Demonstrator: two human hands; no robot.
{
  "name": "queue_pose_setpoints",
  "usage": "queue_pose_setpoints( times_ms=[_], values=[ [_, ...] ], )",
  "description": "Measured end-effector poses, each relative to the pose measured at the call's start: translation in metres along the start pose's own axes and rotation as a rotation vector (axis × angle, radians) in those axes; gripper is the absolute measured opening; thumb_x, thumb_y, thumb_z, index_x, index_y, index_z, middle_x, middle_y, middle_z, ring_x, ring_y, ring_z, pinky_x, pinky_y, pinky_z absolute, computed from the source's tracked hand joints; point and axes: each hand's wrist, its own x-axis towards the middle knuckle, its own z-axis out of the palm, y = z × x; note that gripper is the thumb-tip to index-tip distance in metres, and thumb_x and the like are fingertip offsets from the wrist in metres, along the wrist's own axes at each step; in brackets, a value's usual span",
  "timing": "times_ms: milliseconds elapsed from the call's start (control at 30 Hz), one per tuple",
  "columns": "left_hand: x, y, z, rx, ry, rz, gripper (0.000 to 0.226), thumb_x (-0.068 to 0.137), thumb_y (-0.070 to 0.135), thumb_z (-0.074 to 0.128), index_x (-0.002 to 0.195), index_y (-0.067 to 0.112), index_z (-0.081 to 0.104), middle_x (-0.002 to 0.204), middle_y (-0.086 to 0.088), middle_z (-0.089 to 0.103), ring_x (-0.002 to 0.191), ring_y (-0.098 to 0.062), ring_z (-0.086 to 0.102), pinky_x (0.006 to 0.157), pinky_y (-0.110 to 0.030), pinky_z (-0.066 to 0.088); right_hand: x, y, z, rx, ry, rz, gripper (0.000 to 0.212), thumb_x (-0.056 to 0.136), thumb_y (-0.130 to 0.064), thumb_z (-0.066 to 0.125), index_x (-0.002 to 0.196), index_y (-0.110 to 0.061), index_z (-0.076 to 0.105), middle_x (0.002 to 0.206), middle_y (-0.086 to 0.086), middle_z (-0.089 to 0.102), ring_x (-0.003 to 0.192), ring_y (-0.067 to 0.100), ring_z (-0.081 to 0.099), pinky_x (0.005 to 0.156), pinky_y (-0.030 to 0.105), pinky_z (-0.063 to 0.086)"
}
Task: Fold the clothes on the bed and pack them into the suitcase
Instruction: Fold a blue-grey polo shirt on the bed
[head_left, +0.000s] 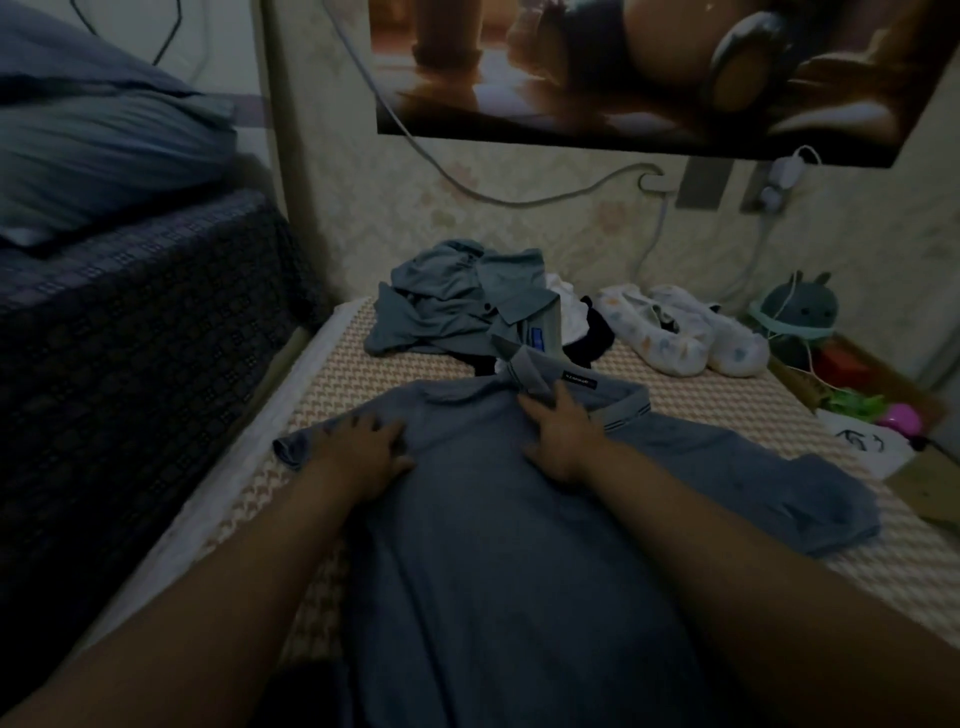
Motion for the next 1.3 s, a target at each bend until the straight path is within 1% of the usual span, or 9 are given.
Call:
queue_pose_setpoints(
  times_ms=[67, 200, 333, 467, 633, 867, 1067, 1200, 1300],
  values=[
    [-0.019, -0.006, -0.010, 0.020, 0.077, -0.012, 0.058, 0.094, 0.055, 0.044, 0.145, 0.029, 0.032, 0.151, -0.009, 0.032, 0.136, -0.032, 0.031, 0.111, -0.049, 0.028, -0.015, -0.006, -0.007, -0.086, -0.078, -0.004, 0.067, 0.093, -0.041, 0.056, 0.151, -0.041, 0.021, 0.161, 0.007, -0.014, 0.146, 0.037, 0.010, 0.116, 0.055, 0.018],
    [-0.059, 0.006, -0.038, 0.051, 0.215, 0.218, 0.045, 0.093, 0.032, 0.054, 0.137, 0.028, 0.044, 0.138, -0.007, 0.041, 0.124, -0.029, 0.040, 0.099, -0.040, 0.039, -0.059, -0.039, -0.034, 0.052, -0.050, -0.151, 0.049, 0.091, -0.029, 0.057, 0.139, -0.034, 0.047, 0.152, 0.001, 0.035, 0.134, 0.027, 0.040, 0.110, 0.043, 0.036],
    [-0.117, 0.030, -0.045, -0.068, 0.100, 0.345, 0.027, 0.090, 0.036, 0.060, 0.114, 0.024, 0.058, 0.118, -0.004, 0.054, 0.110, -0.023, 0.054, 0.087, -0.029, 0.043, -0.120, -0.066, -0.038, 0.146, -0.121, -0.230, 0.040, 0.092, -0.026, 0.056, 0.131, -0.028, 0.058, 0.142, -0.001, 0.050, 0.128, 0.021, 0.048, 0.105, 0.029, 0.039],
    [-0.168, 0.032, -0.023, -0.174, -0.180, 0.202, 0.070, 0.066, 0.065, 0.073, 0.122, 0.031, 0.049, 0.124, -0.004, 0.040, 0.114, -0.027, 0.051, 0.100, -0.037, 0.044, -0.170, -0.076, -0.028, 0.142, -0.207, -0.245, 0.038, 0.090, -0.025, 0.058, 0.128, -0.027, 0.061, 0.134, -0.002, 0.058, 0.120, 0.016, 0.054, 0.100, 0.025, 0.041],
    [-0.189, 0.029, -0.006, -0.296, 0.037, 0.370, 0.029, 0.079, 0.004, 0.063, 0.106, 0.012, 0.067, 0.107, -0.010, 0.067, 0.099, -0.026, 0.063, 0.077, -0.019, 0.042, -0.215, -0.067, -0.016, 0.104, -0.278, -0.253, 0.048, 0.086, -0.025, 0.062, 0.134, -0.025, 0.056, 0.136, -0.005, 0.056, 0.122, 0.016, 0.053, 0.101, 0.021, 0.038],
    [-0.201, -0.012, -0.025, 0.035, 0.171, -0.103, 0.028, 0.094, 0.018, 0.047, 0.117, 0.014, 0.063, 0.125, -0.012, 0.056, 0.114, -0.029, 0.055, 0.093, -0.034, 0.046, -0.242, -0.025, -0.032, 0.223, -0.002, -0.207, 0.033, 0.082, -0.012, 0.058, 0.113, -0.021, 0.059, 0.117, 0.000, 0.054, 0.109, 0.017, 0.051, 0.092, 0.024, 0.041],
    [-0.222, 0.066, -0.045, -0.231, 0.065, 0.476, 0.012, 0.089, 0.036, 0.062, 0.093, 0.025, 0.067, 0.095, 0.006, 0.067, 0.083, -0.008, 0.060, 0.072, -0.024, 0.044, -0.262, 0.023, -0.033, 0.040, -0.136, -0.169, 0.024, 0.077, -0.008, 0.054, 0.063, -0.027, 0.054, 0.077, -0.005, 0.062, 0.080, 0.017, 0.059, 0.066, 0.023, 0.045],
    [-0.240, 0.129, -0.029, -0.306, -0.278, 0.576, 0.060, 0.056, 0.075, 0.072, 0.088, 0.027, 0.056, 0.086, 0.014, 0.062, 0.080, -0.008, 0.059, 0.077, -0.032, 0.051, -0.275, 0.041, -0.026, 0.018, -0.268, -0.226, 0.018, 0.073, -0.016, 0.064, 0.083, -0.031, 0.062, 0.093, -0.006, 0.061, 0.087, 0.013, 0.055, 0.082, 0.030, 0.048],
    [-0.230, 0.148, -0.010, -0.115, -0.242, 0.660, 0.046, 0.062, 0.058, 0.080, 0.088, 0.028, 0.057, 0.092, 0.007, 0.060, 0.084, -0.014, 0.056, 0.080, -0.033, 0.052, -0.276, 0.053, -0.018, -0.098, -0.146, -0.268, 0.044, 0.075, -0.026, 0.068, 0.117, -0.031, 0.056, 0.111, -0.003, 0.049, 0.105, 0.016, 0.046, 0.084, 0.025, 0.034]
  ],
)
